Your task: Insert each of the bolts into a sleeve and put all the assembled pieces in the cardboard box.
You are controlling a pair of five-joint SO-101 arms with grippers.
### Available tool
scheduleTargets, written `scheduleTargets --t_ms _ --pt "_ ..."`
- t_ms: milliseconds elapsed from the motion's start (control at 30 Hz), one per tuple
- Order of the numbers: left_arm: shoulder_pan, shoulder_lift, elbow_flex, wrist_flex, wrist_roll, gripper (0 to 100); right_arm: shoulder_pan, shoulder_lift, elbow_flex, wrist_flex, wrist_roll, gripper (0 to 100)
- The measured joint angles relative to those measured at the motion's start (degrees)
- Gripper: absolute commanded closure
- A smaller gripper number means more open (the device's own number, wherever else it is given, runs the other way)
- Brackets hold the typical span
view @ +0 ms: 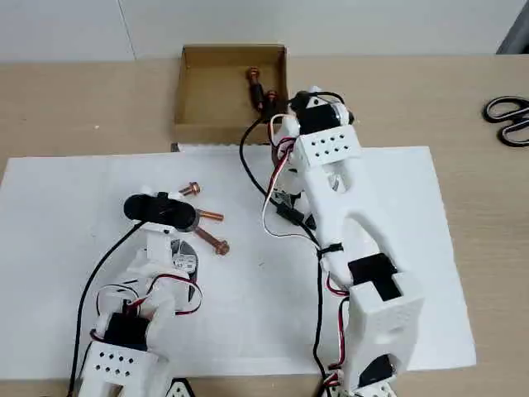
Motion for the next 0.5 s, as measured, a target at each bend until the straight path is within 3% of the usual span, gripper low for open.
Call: scheduleTargets --t_ms 500 --pt "0.0 0.0 0.0 0.0 0.0 99 3.3 7.9 0.0 -0.3 -0.3 84.8"
